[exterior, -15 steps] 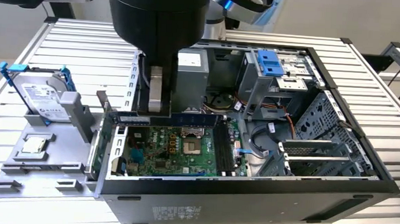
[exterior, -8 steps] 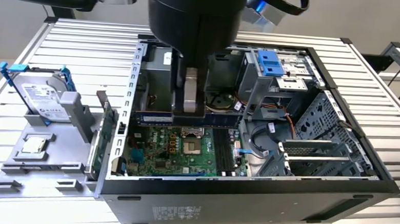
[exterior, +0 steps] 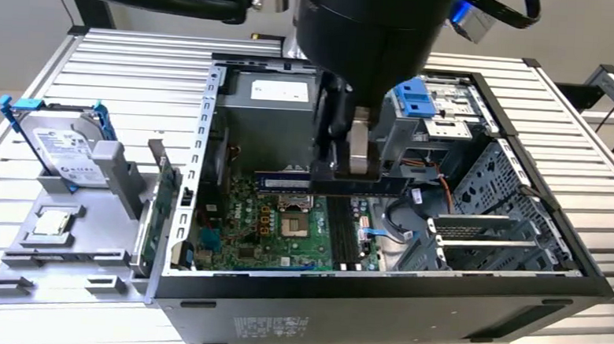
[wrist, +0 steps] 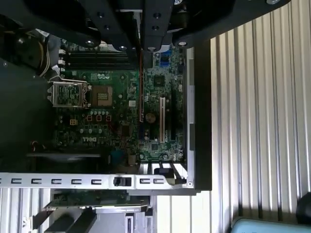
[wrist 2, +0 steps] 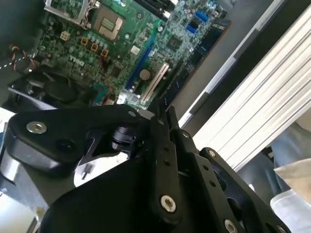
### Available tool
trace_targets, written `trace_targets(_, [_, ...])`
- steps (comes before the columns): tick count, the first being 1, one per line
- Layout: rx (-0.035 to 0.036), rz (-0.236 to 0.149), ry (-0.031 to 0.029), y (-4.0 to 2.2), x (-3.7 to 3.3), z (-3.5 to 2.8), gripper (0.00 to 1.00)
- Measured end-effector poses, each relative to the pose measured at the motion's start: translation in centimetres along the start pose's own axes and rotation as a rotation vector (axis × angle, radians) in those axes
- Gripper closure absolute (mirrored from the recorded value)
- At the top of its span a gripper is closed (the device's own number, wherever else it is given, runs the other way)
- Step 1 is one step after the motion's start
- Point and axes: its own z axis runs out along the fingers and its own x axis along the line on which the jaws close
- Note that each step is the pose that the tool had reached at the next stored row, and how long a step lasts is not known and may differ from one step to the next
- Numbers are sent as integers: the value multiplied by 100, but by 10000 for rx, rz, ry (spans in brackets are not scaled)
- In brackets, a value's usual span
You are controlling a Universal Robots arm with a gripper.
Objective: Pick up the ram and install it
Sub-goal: 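Pick up the ram and move it above insertion slot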
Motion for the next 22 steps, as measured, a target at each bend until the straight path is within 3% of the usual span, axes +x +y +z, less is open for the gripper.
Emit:
trace_targets(7, [-1,19,0,-319,-4,-12,100])
trace_targets(10, [-1,28,-1,-420,-6,-15,100])
trace_targets(16, [-1,42,-2,-553,-9,-20,100])
trace_targets(22, [-1,43,-1,-560,-9,-20,100])
